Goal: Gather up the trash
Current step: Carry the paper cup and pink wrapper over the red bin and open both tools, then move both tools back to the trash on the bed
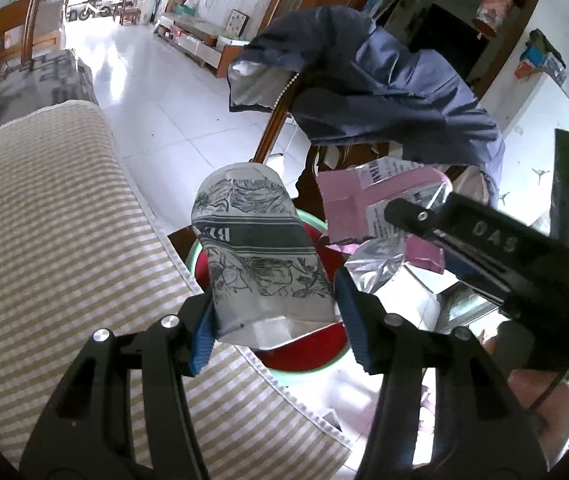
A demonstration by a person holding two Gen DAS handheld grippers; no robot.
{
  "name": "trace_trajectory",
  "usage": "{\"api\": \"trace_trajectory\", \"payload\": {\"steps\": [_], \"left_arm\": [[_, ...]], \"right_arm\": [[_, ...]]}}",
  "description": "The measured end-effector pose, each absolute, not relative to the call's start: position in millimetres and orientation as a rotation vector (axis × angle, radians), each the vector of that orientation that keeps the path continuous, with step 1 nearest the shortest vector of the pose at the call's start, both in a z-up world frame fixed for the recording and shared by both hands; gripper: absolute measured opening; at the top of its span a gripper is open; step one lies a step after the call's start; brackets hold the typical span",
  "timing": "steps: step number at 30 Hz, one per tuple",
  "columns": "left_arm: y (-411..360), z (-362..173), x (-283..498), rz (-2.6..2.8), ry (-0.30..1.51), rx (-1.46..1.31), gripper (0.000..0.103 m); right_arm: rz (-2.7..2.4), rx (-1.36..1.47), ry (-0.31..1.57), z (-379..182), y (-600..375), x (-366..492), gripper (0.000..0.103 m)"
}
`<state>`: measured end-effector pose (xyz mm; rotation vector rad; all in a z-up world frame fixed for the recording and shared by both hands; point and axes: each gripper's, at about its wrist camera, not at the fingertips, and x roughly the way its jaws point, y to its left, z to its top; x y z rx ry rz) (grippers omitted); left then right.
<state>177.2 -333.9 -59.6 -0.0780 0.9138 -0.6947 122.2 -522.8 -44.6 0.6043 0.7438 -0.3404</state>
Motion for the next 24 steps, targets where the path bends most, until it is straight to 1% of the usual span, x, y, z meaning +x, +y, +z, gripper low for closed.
{"api": "trace_trajectory", "payload": {"steps": [3,5,6,9,10,11,12,15,17,18,24], "left_arm": [[-337,-62,177,-0.695,0.915,-0.063,0.052],[-340,-62,177,-0.698,0.915,-0.059,0.052],[-341,-62,177,-0.7,0.915,-0.058,0.052],[-344,-61,177,-0.709,0.914,-0.063,0.056],[-345,-61,177,-0.713,0.915,-0.065,0.061],[-344,-61,176,-0.71,0.911,-0.068,0.071],[-344,-59,175,-0.709,0.903,-0.072,0.073],[-344,-56,173,-0.715,0.897,-0.069,0.073],[-343,-54,169,-0.715,0.886,-0.058,0.073],[-342,-52,167,-0.712,0.878,-0.052,0.073],[-321,-44,157,-0.681,0.859,-0.06,0.073]], "right_arm": [[-0.363,0.583,0.739,-43,-523,122,0.062],[-0.375,0.574,0.741,-43,-522,123,0.066],[-0.38,0.573,0.742,-43,-522,123,0.066],[-0.397,0.568,0.744,-44,-522,123,0.068],[-0.404,0.566,0.744,-44,-522,122,0.071],[-0.418,0.563,0.742,-43,-523,122,0.074],[-0.424,0.564,0.738,-43,-524,121,0.075],[-0.429,0.567,0.733,-43,-526,120,0.077],[-0.432,0.567,0.733,-44,-525,120,0.083],[-0.434,0.568,0.729,-44,-525,120,0.084],[-0.434,0.557,0.72,-41,-523,119,0.085]]}}
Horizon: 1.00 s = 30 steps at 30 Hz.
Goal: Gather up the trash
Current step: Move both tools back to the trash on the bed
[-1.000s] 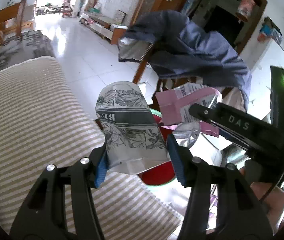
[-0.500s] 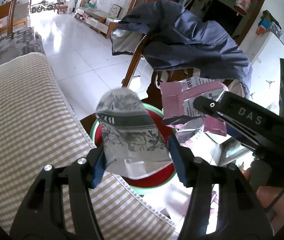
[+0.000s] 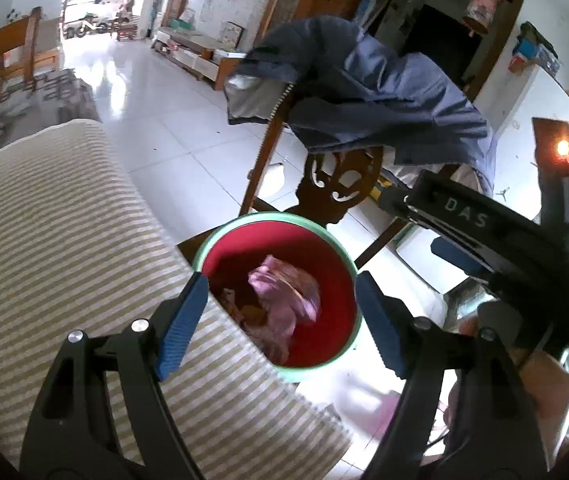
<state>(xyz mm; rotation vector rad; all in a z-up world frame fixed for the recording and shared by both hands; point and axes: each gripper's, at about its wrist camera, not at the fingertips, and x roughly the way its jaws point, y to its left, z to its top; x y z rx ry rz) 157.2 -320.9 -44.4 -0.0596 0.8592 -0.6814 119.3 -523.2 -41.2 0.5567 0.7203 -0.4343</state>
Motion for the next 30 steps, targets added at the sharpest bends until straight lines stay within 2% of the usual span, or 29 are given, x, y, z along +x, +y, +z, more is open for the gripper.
{"api": "trace_trajectory", "payload": {"steps": [7,12,23,30], "left_arm": [[-242,-40,142,-0.543,0.864,-0.184,0.074],[-154,-36,133,-0.375,0.833,-0.258,0.074],[95,-32,125,0.265,0.768,-0.269,0.074],[173,-61,139,0.337,0.848,-0.355,0.074]], "right_arm": [[-0.424,0.493,0.737,-39,-510,125,0.085],[-0.397,0.428,0.759,-39,-492,133,0.086],[-0.29,0.347,0.786,-39,-454,142,0.086],[-0.146,0.261,0.752,-29,-407,147,0.086]]}}
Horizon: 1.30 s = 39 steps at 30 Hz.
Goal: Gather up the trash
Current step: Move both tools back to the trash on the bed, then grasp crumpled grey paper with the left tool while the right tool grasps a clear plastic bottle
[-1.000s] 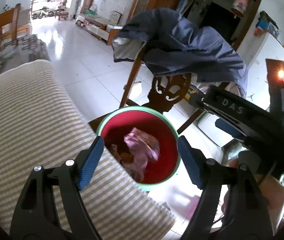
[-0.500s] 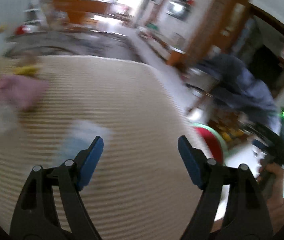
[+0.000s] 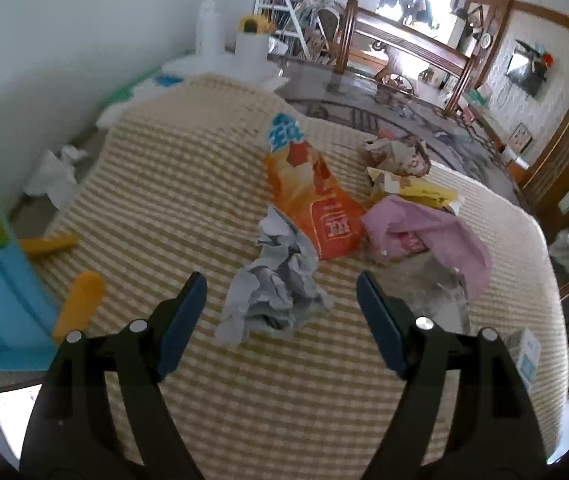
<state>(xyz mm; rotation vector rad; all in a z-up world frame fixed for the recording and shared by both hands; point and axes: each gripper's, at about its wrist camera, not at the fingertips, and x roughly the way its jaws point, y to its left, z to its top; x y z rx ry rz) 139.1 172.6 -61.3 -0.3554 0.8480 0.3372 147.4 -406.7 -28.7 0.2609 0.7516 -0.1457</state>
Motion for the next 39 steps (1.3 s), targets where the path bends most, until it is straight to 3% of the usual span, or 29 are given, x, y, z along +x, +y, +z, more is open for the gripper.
{"api": "trace_trajectory", "payload": {"steps": [4,6,7,10,19,23,30,39], "left_arm": [[179,-80,152,0.29,0.895,-0.401,0.071],[178,-86,155,0.32,0.904,-0.384,0.062],[179,-87,153,0.335,0.898,-0.376,0.045],[186,-90,139,0.329,0.877,-0.45,0.038],[140,-91,79,0.251,0.828,-0.557,0.037],[122,-89,66,0.211,0.857,-0.516,0.037],[129,-98,53,0.219,0.856,-0.509,0.038],[132,-98,46,0.202,0.84,-0.539,0.039]], "right_arm": [[-0.078,0.184,0.747,-28,-378,149,0.086],[-0.036,0.123,0.74,-27,-360,149,0.086],[-0.017,0.093,0.738,-28,-353,150,0.086],[0.036,0.026,0.734,-31,-336,149,0.086],[0.301,0.048,0.737,-30,-245,155,0.086],[0.484,0.108,0.814,-37,-163,169,0.086],[0.614,-0.039,0.942,-63,-42,180,0.086],[0.615,-0.047,1.115,-105,-5,199,0.083]]}}
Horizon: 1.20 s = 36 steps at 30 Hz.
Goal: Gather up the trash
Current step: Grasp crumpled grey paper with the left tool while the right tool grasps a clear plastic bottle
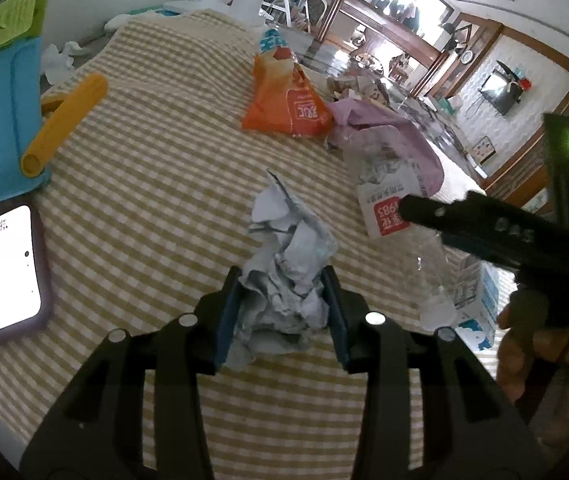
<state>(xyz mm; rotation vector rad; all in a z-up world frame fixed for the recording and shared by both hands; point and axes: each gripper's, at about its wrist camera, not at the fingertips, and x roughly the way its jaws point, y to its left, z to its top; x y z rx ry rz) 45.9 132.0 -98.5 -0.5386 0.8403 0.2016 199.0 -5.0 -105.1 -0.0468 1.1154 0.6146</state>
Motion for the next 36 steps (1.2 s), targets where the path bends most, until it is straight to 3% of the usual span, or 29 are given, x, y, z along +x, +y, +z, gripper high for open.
{"api": "trace_trajectory", "payload": {"steps": [4,10,14,21,36], "left_arm": [[132,-99,43,0.197,0.839,-0.548,0.041],[132,-100,41,0.2,0.841,-0.558,0.044],[132,-100,41,0.198,0.841,-0.557,0.044],[134,-103,43,0.201,0.849,-0.576,0.049],[117,-96,45,0.189,0.847,-0.528,0.044]], "right_arm": [[0.667,0.07,1.183,-111,-12,201,0.068],[0.67,-0.007,1.204,-116,-5,194,0.07],[0.661,0.009,1.18,-118,-9,190,0.065],[0.715,0.078,1.108,-90,-34,169,0.063],[0.711,0.145,1.008,-57,-129,128,0.063]]}}
